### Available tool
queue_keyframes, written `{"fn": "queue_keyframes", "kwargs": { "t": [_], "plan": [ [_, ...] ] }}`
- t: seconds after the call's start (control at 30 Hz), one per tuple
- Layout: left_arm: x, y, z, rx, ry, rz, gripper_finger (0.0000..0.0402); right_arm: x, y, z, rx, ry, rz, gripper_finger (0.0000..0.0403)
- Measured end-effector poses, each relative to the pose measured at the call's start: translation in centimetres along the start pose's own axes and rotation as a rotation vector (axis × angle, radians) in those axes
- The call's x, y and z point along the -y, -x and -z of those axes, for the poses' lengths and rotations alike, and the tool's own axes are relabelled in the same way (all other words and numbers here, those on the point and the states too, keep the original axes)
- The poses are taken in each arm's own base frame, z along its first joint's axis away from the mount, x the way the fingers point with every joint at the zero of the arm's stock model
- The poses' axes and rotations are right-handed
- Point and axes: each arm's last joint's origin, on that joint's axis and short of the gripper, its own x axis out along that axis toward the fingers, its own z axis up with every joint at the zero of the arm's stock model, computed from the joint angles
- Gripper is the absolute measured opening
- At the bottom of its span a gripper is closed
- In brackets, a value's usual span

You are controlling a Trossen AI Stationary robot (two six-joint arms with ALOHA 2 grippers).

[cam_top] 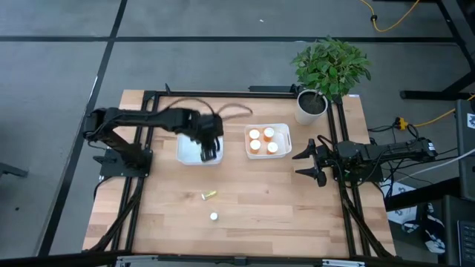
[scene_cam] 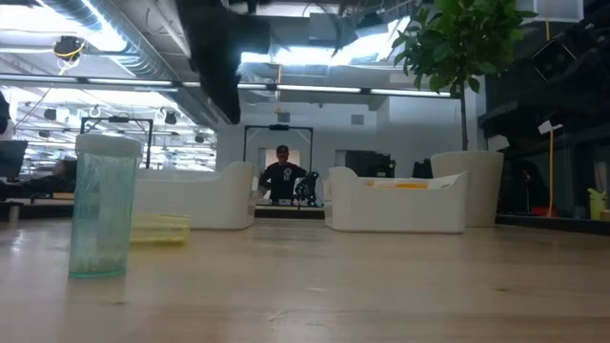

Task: Pick and place medicine bottles into bin by pill shape (circle, oval)
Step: Put the blue pill bottle into the left white bin

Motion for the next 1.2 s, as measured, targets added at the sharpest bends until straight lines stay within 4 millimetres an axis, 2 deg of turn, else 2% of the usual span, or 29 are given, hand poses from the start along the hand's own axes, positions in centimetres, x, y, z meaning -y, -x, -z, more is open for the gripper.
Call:
{"fn": "queue_keyframes", "kwargs": {
  "t": [0.23,0.47,0.67,0.77,0.9,1.07,1.2],
  "plan": [
    [8.1,0.9,1.5,0.041,-0.003,0.129,0.0149,0.0,0.0,0.0,-0.001,0.0,-0.001,0.0279],
    [16.4,0.7,3.1,0.219,0.042,0.16,0.0149,0.0,0.0,0.0,0.0,0.0,0.0,0.0279],
    [21.8,-0.6,3.2,0.086,0.022,0.113,0.0149,0.0,0.0,0.0,0.0,0.0,-0.001,0.0279],
    [23.4,-1.0,2.8,0.022,-0.004,0.062,0.0149,0.0,0.0,0.0,0.0,0.0,0.0,0.0279],
    [24.5,-0.5,1.9,0.004,0.004,0.045,0.0149,0.0,0.0,0.0,0.0,0.0,0.0,0.0279],
    [24.9,0.2,1.4,-0.03,0.012,0.098,0.016,0.0,0.0,0.0,0.0,0.0,0.0,0.0279],
    [24.6,-0.6,2.2,-0.097,0.026,0.087,0.0195,0.0,0.0,0.0,0.0,0.0,0.0,0.0279]
  ]
}}
